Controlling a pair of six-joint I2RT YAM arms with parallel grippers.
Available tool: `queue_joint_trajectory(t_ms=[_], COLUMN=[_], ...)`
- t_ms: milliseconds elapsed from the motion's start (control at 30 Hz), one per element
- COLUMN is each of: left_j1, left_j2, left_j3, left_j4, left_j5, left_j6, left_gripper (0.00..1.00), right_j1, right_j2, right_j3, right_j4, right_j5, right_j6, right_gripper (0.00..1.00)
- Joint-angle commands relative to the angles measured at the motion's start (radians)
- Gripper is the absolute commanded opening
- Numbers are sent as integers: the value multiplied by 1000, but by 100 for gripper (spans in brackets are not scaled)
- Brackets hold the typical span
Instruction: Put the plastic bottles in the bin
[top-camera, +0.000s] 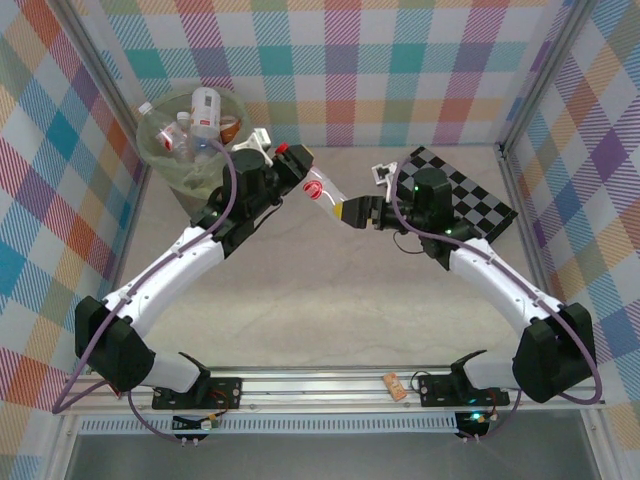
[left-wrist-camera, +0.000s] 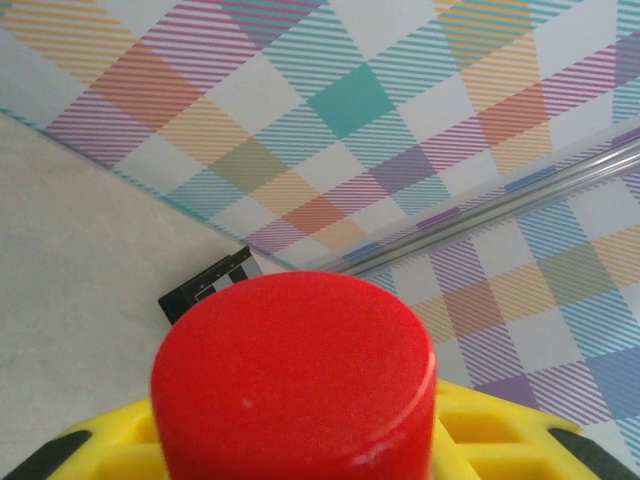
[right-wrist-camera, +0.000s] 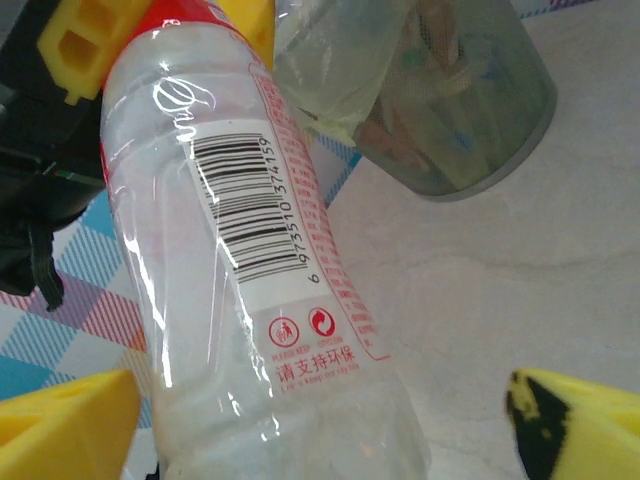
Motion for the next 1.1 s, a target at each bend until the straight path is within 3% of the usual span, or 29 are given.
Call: queue_joint_trajectory(t_ms=[0,233,400,600,767,933,1067], left_j1=[21,75,174,352,475,579,611], left_j2=[-18,5,89,116,106,83,143], left_j3=[66,189,430,559,567,457,473], left_j4=[-41,-122,-291,-269,-166,83,133], left_j5=[-19,-3,66,96,-19,-208,-301], left_j6=[54,146,335,368,463,441,452], left_gripper=[38,38,38,39,43,39,37], right_j1=[-3,-63,-125,-126,-126,-126,-127], right_j2=[-12,-101,-205,-253,-242,-237,-242], right_j3=[71,138,126,35,-10,-21,-29], right_j4=[-119,-411,-545,-570,-558,-569,-583], right_j5=[48,281,289,289,245,220,219], right_j6=[-81,-240,-291,-302,-299,-309,-313], right_gripper=[99,99,99,99,100,100,100])
